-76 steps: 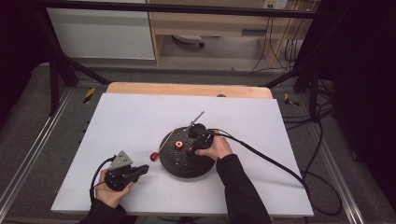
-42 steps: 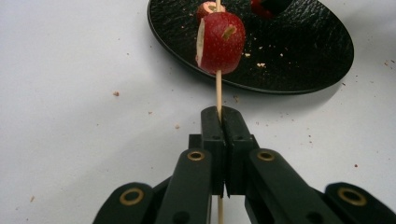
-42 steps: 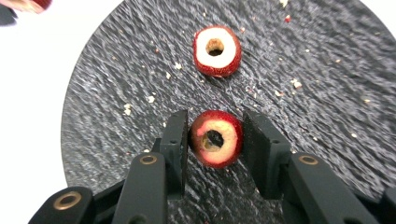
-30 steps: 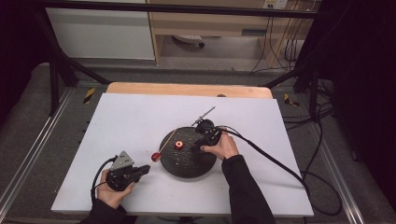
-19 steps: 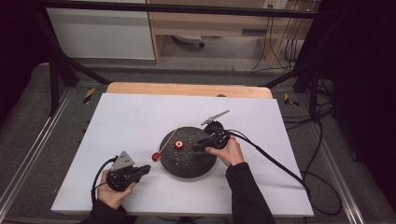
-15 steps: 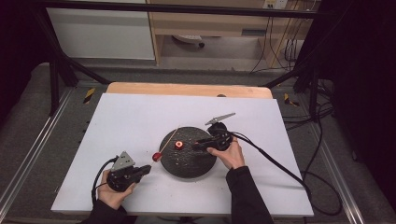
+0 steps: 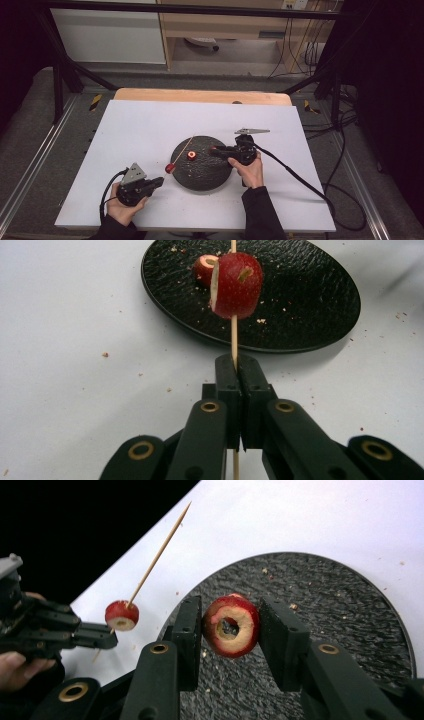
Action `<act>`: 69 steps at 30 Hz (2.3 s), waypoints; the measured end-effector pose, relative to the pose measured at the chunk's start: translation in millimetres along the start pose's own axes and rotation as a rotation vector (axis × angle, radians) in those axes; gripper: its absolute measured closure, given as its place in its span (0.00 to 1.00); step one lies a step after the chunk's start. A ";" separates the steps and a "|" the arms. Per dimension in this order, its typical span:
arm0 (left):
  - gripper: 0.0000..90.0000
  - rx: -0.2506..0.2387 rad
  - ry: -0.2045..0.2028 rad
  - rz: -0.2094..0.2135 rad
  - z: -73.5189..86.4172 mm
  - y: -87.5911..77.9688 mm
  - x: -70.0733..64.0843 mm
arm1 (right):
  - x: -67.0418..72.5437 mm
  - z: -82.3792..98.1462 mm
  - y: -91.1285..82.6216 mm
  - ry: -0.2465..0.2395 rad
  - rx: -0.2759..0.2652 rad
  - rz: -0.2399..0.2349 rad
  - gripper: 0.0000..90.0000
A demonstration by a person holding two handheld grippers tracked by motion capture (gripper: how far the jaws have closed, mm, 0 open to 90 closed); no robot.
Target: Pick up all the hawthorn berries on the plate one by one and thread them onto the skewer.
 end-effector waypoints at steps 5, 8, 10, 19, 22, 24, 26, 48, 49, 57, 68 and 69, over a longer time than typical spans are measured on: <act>0.98 -0.002 -0.002 -0.001 -0.6 0.6 -1.0 | -1.9 0.4 -0.6 0.036 -0.066 -0.018 0.70; 0.98 -0.004 -0.002 0.000 -1.2 1.1 -1.8 | -0.7 0.1 -1.1 0.052 -0.104 -0.032 0.70; 0.99 -0.003 -0.002 0.000 -1.4 1.5 -2.5 | 0.0 -0.3 -0.8 0.052 -0.125 -0.035 0.70; 0.98 -0.012 0.001 0.000 -2.7 2.3 -5.8 | 3.3 -7.9 -2.3 0.078 -0.236 -0.039 0.70; 0.98 -0.014 0.001 0.001 -3.4 2.5 -7.4 | 3.9 -10.4 -2.1 0.090 -0.264 -0.050 0.70; 0.99 -0.014 0.001 0.003 -3.6 3.0 -8.1 | 3.7 -12.0 -2.6 0.090 -0.282 -0.050 0.70; 0.98 -0.015 0.000 0.003 -3.8 3.3 -8.5 | 3.5 -13.6 -3.2 0.093 -0.299 -0.051 0.70; 0.98 -0.029 -0.003 0.019 -8.0 5.1 -19.8 | 1.7 -31.2 -16.7 0.132 -0.464 -0.054 0.71; 0.99 -0.029 -0.003 0.019 -8.3 5.3 -20.2 | 1.3 -31.8 -16.8 0.133 -0.471 -0.052 0.71; 0.99 -0.033 -0.012 0.028 -10.5 7.3 -25.7 | -0.9 -35.8 -17.5 0.151 -0.511 -0.057 0.71; 0.98 -0.035 -0.022 0.037 -14.3 9.4 -31.8 | -2.2 -40.2 -20.8 0.148 -0.568 -0.047 0.71; 0.98 -0.037 -0.021 0.037 -15.0 9.4 -32.4 | -2.2 -40.7 -21.1 0.144 -0.574 -0.047 0.71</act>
Point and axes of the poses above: each handheld gripper's, and its own axes: y roughly forward along the jaws, z roughly out of its underside, x roughly to its left, the point moved 8 cm from there along y, roughly forward along the jaws, and after that the axes turned 14 degrees about x, right-handed, at the moved point
